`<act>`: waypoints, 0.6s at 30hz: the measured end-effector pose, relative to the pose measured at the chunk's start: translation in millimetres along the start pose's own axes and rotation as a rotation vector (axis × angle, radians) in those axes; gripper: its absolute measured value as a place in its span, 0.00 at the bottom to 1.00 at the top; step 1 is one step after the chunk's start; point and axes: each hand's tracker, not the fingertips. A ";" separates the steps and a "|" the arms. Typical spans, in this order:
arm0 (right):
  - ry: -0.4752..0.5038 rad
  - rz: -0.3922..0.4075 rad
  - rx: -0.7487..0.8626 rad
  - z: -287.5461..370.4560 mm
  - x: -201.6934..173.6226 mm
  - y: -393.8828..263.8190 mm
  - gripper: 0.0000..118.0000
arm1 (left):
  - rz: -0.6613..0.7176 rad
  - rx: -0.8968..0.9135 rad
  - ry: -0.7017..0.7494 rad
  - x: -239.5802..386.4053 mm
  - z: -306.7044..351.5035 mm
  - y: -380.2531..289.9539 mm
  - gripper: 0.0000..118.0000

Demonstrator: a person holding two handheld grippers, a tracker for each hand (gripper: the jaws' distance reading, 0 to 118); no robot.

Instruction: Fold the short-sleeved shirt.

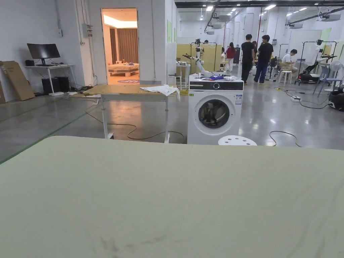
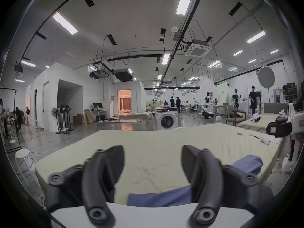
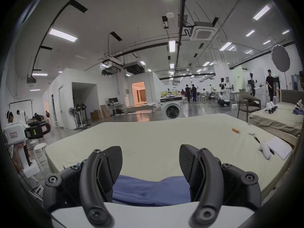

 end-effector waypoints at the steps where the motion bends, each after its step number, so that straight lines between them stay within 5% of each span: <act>1: 0.005 0.014 0.000 0.4 -4.1 -1.3 0.60 | -0.002 -0.003 0.001 2.2 -1.2 -0.9 0.47; 4: 0.002 0.039 -0.023 -1.2 -10.0 -7.9 0.20 | 0.001 0.003 -0.012 4.7 3.2 -1.4 0.20; 6: -0.008 0.053 -0.024 0.3 -10.9 -12.6 0.06 | 0.030 0.006 -0.038 0.0 2.8 -1.8 0.09; 7: -0.017 0.056 -0.019 0.5 -11.3 -14.7 0.03 | 0.031 -0.002 -0.041 -0.9 2.1 -1.7 0.00; 15: -0.023 0.019 -0.037 0.1 -6.1 -18.4 0.00 | 0.063 -0.075 -0.056 -19.6 -8.3 -2.0 0.00; 18: -0.014 -0.008 -0.064 -1.0 -2.9 -25.6 0.00 | 0.175 -0.174 -0.095 -52.8 -40.8 -7.7 0.04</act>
